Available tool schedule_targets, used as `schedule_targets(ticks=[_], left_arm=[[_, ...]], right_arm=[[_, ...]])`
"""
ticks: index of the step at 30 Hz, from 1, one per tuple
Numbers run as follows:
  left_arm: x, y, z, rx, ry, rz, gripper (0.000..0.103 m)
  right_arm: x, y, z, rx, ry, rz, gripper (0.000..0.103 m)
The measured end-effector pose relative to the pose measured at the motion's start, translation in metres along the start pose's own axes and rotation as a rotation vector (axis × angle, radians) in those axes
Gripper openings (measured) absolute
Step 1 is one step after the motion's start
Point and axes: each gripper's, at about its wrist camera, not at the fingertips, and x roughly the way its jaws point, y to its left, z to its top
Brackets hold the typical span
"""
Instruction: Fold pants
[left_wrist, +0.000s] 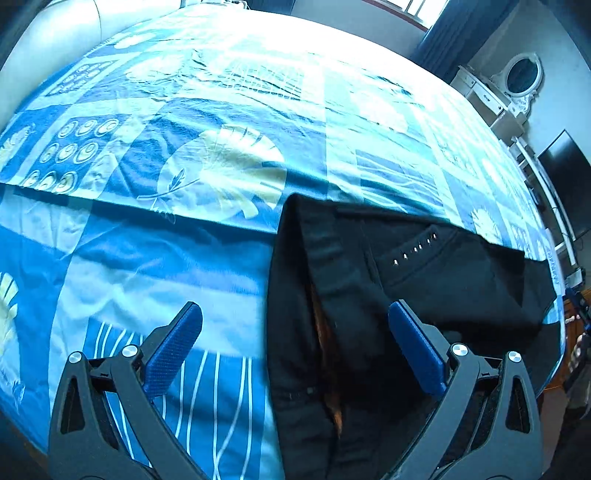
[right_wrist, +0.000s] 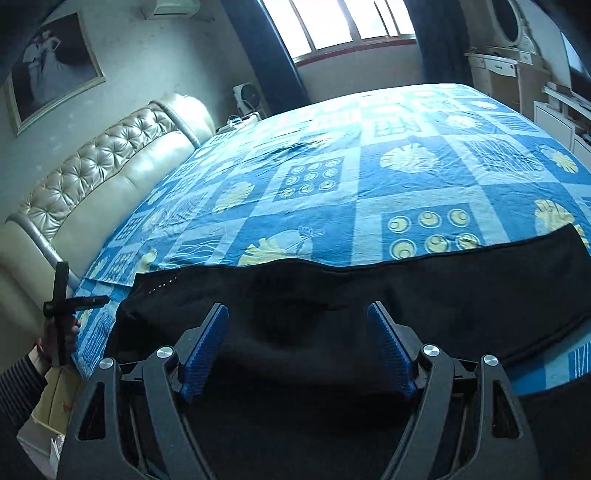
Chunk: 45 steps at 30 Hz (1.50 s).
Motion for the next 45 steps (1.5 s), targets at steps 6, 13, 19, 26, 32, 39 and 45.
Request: schedule_targets(ticks=[6, 13, 19, 26, 32, 39, 45], left_arm=[[0.044, 0.006, 0.034, -0.017, 0.042, -0.174, 0.084], [0.070, 0.002, 0.039, 0.027, 0.088, -0.209, 0.073], [0.072, 0.000, 0.045, 0.037, 0.092, -0.224, 0.055], [0.076, -0.012, 0.048, 0.092, 0.123, -0.174, 0.008], [0.045, -0.016, 0.056, 0.078, 0.032, -0.210, 0.006], [-0.011, -0.019, 0.039, 0.043, -0.083, -0.314, 0.006], [-0.058, -0.027, -0.001, 0.055, -0.139, -0.334, 0.006]], right_arm=[[0.049, 0.021, 0.018, -0.071, 0.077, -0.008, 0.077], [0.095, 0.025, 0.039, -0.131, 0.156, 0.031, 0.077], [0.143, 0.023, 0.057, -0.220, 0.288, 0.091, 0.077], [0.190, 0.043, 0.050, -0.438, 0.467, 0.052, 0.067], [0.163, 0.067, 0.061, -0.513, 0.379, -0.015, 0.013], [0.080, 0.092, 0.040, -0.609, 0.147, -0.120, 0.013], [0.031, 0.111, -0.010, -0.661, 0.066, -0.175, 0.013]])
